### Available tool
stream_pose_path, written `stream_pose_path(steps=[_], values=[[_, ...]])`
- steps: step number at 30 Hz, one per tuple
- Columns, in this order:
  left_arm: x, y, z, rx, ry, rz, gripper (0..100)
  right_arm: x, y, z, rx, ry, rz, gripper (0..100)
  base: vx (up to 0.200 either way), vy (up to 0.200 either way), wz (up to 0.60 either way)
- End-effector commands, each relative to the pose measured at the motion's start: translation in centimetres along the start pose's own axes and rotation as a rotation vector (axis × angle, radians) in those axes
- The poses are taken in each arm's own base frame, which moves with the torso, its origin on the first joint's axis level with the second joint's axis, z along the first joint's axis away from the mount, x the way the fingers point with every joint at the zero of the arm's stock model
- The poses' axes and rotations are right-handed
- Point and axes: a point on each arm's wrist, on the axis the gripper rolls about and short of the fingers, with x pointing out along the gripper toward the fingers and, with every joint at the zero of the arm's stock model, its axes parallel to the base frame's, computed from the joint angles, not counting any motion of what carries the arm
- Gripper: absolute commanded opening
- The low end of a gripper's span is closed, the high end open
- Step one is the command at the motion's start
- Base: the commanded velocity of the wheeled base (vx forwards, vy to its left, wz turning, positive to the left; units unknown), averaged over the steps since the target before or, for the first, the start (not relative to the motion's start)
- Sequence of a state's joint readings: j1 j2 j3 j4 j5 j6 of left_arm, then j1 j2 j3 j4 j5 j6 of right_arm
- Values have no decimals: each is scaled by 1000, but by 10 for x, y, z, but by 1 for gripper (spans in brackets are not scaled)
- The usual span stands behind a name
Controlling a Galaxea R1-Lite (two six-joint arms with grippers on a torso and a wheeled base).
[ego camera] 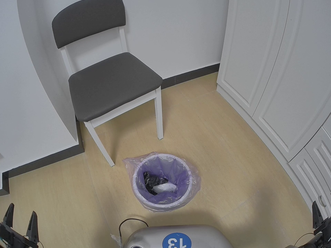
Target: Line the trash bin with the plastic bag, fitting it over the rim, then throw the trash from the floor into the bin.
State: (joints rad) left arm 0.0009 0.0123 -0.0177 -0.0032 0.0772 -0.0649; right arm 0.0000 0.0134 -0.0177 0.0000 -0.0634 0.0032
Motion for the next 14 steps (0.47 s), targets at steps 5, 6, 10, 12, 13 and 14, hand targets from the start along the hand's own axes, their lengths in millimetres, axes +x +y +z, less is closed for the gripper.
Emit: stream_pose_path(steps=[5, 6, 10, 12, 13, 14], values=[[0, 0, -3, 16, -2, -3, 100, 0, 0, -5, 9, 4, 17, 100, 0, 0, 0], [0, 0, -3, 16, -2, -3, 100, 0, 0, -5, 9, 4, 16, 100, 0, 0, 0], [0, 0, -3, 11, -2, -3, 100, 0, 0, -5, 3, 4, 17, 100, 0, 0, 0], [0, 0, -3, 11, -4, -3, 100, 0, 0, -5, 3, 4, 17, 100, 0, 0, 0], [0, 0, -3, 11, -2, -3, 100, 0, 0, -5, 3, 4, 17, 100, 0, 0, 0], [0, 0, -3, 11, -2, -3, 100, 0, 0, -5, 4, 6, 17, 100, 0, 0, 0]])
